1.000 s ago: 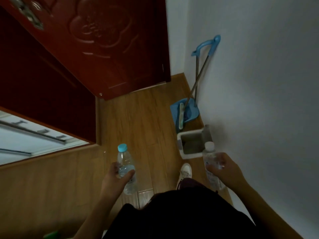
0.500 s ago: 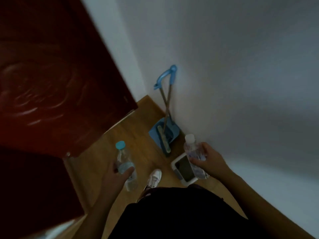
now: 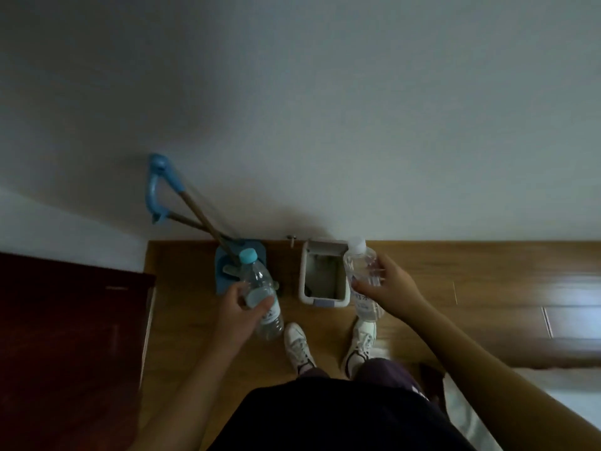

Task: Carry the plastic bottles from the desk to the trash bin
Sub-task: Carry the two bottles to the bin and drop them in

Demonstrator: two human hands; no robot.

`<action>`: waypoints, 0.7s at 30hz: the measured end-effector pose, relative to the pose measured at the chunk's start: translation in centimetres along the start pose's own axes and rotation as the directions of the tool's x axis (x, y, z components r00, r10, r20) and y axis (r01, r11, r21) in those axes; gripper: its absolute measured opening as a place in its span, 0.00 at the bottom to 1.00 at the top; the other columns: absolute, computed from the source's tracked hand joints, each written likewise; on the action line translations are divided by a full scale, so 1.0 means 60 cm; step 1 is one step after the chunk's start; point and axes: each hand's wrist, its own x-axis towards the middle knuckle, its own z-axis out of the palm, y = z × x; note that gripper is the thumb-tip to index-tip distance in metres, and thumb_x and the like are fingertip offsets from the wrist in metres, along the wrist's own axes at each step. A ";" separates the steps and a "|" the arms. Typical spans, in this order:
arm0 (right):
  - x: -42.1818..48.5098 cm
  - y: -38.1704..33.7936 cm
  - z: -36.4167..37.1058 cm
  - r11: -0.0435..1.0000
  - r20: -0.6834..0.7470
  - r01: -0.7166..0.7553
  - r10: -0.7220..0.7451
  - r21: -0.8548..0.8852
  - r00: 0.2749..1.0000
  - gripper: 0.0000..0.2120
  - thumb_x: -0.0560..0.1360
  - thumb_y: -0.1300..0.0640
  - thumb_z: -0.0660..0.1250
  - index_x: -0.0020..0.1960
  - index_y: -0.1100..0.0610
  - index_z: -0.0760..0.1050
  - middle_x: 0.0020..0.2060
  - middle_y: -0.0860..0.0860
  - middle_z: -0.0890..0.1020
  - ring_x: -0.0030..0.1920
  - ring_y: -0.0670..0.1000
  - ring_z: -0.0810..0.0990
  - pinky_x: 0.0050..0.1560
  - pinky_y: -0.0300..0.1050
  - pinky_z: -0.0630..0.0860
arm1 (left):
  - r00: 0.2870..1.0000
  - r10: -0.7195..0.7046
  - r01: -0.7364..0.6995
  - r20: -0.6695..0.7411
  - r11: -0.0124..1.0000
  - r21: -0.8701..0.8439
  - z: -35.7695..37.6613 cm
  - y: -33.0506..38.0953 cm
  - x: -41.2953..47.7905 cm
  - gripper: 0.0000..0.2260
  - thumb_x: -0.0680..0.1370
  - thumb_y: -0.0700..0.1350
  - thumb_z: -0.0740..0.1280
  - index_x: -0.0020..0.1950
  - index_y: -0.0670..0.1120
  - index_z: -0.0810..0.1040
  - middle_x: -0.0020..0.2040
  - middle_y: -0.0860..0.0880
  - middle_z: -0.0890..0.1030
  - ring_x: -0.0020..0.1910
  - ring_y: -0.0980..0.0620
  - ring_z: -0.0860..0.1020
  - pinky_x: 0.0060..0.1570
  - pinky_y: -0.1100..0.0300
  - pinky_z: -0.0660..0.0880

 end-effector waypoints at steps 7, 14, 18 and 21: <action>0.071 0.092 0.096 0.980 0.029 -0.111 0.108 0.163 0.994 0.31 0.67 0.40 0.74 0.66 0.49 0.69 0.56 0.44 0.80 0.55 0.46 0.80 0.54 0.49 0.80 | 0.990 0.032 -0.043 0.134 0.996 0.079 0.120 -0.070 0.119 0.35 0.71 0.54 0.75 0.75 0.54 0.65 0.69 0.49 0.75 0.62 0.52 0.77 0.53 0.55 0.79; 0.252 0.260 0.249 0.925 -0.013 -0.161 0.176 0.344 0.984 0.23 0.71 0.51 0.76 0.62 0.49 0.70 0.53 0.43 0.80 0.54 0.45 0.81 0.47 0.41 0.81 | 0.995 0.066 -0.071 0.072 0.996 0.062 0.265 -0.216 0.301 0.33 0.71 0.52 0.76 0.73 0.52 0.67 0.63 0.56 0.75 0.57 0.60 0.76 0.47 0.64 0.75; 0.317 0.325 0.295 0.932 -0.077 -0.121 0.156 0.342 0.985 0.26 0.69 0.50 0.77 0.63 0.49 0.70 0.55 0.43 0.80 0.55 0.45 0.81 0.54 0.49 0.81 | 0.986 0.161 -0.164 0.043 0.982 0.089 0.309 -0.258 0.370 0.34 0.72 0.52 0.75 0.75 0.56 0.64 0.62 0.63 0.71 0.54 0.69 0.72 0.50 0.68 0.72; 0.343 0.349 0.308 0.942 -0.076 -0.118 0.149 0.315 0.986 0.30 0.69 0.50 0.77 0.66 0.50 0.68 0.57 0.45 0.80 0.57 0.46 0.80 0.55 0.50 0.81 | 0.974 0.216 -0.223 0.066 0.966 0.130 0.336 -0.262 0.398 0.37 0.73 0.50 0.76 0.77 0.56 0.61 0.61 0.65 0.71 0.54 0.72 0.72 0.49 0.74 0.69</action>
